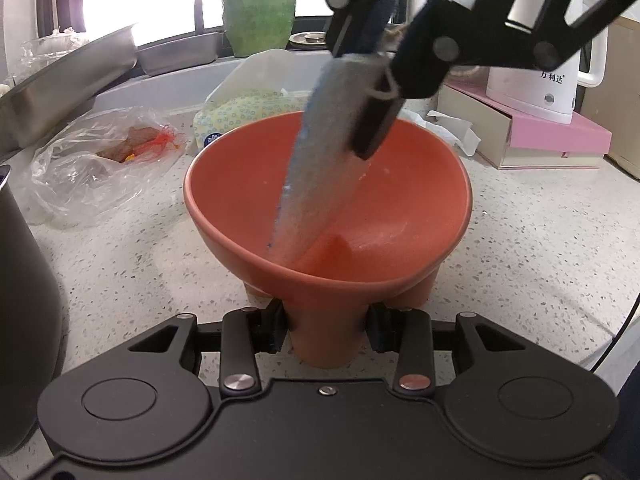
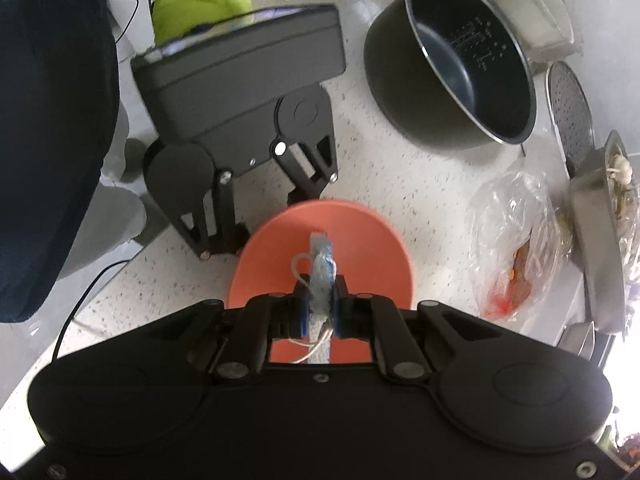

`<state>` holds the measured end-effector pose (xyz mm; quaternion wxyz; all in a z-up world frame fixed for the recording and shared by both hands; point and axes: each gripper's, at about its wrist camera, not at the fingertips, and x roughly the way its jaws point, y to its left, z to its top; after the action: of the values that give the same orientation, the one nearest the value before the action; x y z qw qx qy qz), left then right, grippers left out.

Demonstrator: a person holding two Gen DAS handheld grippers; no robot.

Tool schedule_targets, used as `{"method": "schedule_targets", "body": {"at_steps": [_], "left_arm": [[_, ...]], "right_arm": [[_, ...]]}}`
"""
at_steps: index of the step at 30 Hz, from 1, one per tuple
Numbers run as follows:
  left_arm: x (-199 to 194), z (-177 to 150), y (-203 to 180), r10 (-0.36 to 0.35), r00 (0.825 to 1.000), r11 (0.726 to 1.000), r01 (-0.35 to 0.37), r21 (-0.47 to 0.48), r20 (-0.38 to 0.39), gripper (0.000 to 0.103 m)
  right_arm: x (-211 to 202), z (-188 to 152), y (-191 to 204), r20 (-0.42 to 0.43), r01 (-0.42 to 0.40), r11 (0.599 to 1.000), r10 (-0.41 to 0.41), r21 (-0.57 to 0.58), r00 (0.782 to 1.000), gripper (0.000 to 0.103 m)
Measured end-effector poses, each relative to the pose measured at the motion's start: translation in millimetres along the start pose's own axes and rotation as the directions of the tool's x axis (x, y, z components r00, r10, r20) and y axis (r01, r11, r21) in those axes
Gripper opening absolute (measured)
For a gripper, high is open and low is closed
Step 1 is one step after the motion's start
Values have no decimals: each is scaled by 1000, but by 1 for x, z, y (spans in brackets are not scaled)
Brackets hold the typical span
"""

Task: Clean bowl
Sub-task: 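Scrub the bowl's inner wall with the sponge in the right gripper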

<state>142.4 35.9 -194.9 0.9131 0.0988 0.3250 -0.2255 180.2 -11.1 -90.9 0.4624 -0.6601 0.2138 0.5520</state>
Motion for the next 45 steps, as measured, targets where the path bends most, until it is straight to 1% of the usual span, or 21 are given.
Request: {"method": "schedule_targets", "body": {"at_steps": [6, 11, 17, 27, 36, 39, 42, 45], "left_arm": [[0, 1, 1, -3, 1000, 1000, 3, -3, -12, 38], [0, 2, 2, -2, 1000, 1000, 2, -4, -17, 38], [0, 2, 3, -6, 1000, 1000, 6, -4, -20, 38], [1, 3, 4, -12, 999, 1000, 12, 7, -30, 38], [3, 5, 3, -12, 999, 1000, 13, 11, -42, 38], [3, 5, 3, -14, 999, 1000, 15, 3, -45, 38], [3, 4, 3, -14, 999, 1000, 14, -3, -42, 38], [3, 5, 3, -13, 999, 1000, 13, -7, -43, 38]], "right_arm": [[2, -7, -9, -7, 35, 999, -35, 12, 999, 11], [-4, -22, -13, -16, 64, 997, -64, 51, 998, 11], [-11, -34, -6, -25, 72, 994, -70, 81, 997, 11], [-22, -53, 18, -32, 72, 987, -68, 145, 997, 11], [-33, -51, 36, 3, 56, 984, -57, 169, 998, 11], [-36, -45, 40, 34, 18, 981, -25, 194, 999, 11], [-37, -37, 43, 58, 0, 982, -11, 189, 998, 11], [-35, -31, 41, 64, 9, 985, -20, 170, 998, 12]]}}
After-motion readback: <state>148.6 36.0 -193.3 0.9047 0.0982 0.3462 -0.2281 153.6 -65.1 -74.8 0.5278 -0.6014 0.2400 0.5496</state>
